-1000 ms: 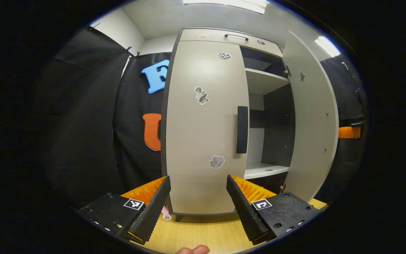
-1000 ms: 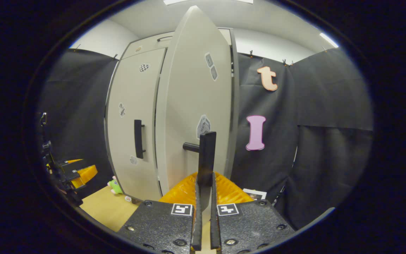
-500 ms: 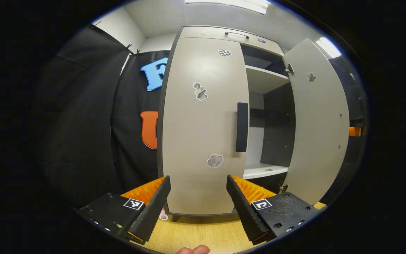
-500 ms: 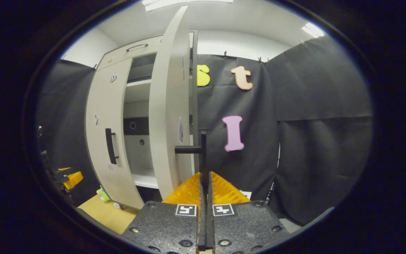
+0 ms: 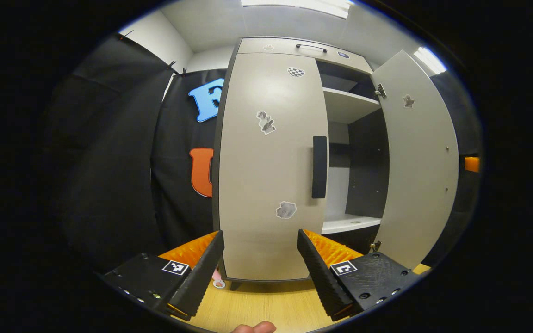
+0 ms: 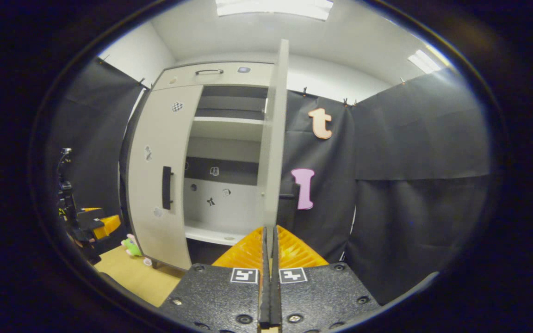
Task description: Open the right door of the double-door shoe cabinet with the right hand, and open the left door with the left hand.
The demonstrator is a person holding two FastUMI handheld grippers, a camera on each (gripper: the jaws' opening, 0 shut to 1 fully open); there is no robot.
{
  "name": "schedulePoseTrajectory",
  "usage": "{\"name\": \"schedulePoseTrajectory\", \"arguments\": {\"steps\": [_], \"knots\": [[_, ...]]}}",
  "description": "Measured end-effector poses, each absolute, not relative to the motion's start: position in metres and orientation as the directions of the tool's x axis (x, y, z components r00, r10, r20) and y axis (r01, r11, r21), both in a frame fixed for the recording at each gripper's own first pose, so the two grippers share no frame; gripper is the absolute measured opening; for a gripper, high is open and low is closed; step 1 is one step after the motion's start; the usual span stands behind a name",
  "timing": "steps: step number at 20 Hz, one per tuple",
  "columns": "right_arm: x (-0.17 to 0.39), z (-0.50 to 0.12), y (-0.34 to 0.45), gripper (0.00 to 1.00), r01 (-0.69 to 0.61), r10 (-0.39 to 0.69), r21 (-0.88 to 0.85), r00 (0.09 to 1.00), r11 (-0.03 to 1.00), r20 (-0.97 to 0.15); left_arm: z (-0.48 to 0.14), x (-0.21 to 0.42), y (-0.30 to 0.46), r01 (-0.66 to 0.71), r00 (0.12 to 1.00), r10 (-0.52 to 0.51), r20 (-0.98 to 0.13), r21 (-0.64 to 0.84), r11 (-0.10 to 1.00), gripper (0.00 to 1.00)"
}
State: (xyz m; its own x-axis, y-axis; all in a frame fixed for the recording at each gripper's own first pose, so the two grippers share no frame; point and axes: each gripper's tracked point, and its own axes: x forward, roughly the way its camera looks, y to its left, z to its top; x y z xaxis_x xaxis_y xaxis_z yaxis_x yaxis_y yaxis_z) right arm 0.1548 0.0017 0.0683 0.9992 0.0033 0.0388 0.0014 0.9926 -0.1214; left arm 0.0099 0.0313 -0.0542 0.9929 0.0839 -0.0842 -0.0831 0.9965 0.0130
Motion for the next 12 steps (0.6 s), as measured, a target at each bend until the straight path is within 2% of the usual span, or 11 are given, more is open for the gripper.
{"name": "schedulePoseTrajectory", "arguments": {"steps": [3, 4, 6, 8, 9, 10, 11, 12], "knots": [[0.154, 0.061, 0.017, 0.05, -0.006, 0.01, -0.115, 0.999, 0.993, 0.031, -0.051, 0.003, 0.022, -0.06, 0.995, 0.061, -0.085, 0.011, 0.998, 0.95], [0.154, 0.058, 0.021, 0.13, -0.019, 0.021, -0.122, 1.0, 0.992, 0.021, -0.049, -0.001, 0.019, -0.057, 0.995, 0.058, -0.078, 0.018, 0.998, 0.95], [0.154, 0.053, 0.027, 0.41, -0.055, 0.055, -0.129, 0.998, 0.99, 0.0, -0.047, -0.007, 0.016, -0.053, 0.996, 0.055, -0.069, 0.029, 0.998, 0.95], [0.157, 0.049, 0.033, 0.57, -0.071, 0.07, -0.114, 0.997, 0.991, -0.013, -0.045, -0.009, 0.01, -0.035, 0.997, 0.037, -0.066, 0.031, 0.999, 0.95], [0.157, 0.046, 0.037, 0.7, -0.069, 0.068, -0.094, 0.998, 0.993, -0.018, -0.045, -0.011, 0.006, -0.025, 0.997, 0.027, -0.067, 0.03, 0.999, 0.95], [0.157, 0.046, 0.04, 0.72, -0.07, 0.069, -0.073, 0.998, 0.995, -0.015, -0.045, -0.013, 0.004, -0.017, 0.998, 0.019, -0.068, 0.029, 0.999, 0.95], [0.159, 0.044, 0.043, 0.84, -0.068, 0.068, -0.049, 0.998, 0.996, -0.017, -0.043, -0.014, 0.0, -0.01, 0.998, 0.011, -0.064, 0.028, 1.0, 0.95], [0.159, 0.043, 0.044, 0.86, -0.062, 0.062, -0.03, 0.998, 0.998, -0.022, -0.042, -0.014, -0.003, -0.002, 0.998, 0.003, -0.061, 0.028, 1.0, 0.95]]}}
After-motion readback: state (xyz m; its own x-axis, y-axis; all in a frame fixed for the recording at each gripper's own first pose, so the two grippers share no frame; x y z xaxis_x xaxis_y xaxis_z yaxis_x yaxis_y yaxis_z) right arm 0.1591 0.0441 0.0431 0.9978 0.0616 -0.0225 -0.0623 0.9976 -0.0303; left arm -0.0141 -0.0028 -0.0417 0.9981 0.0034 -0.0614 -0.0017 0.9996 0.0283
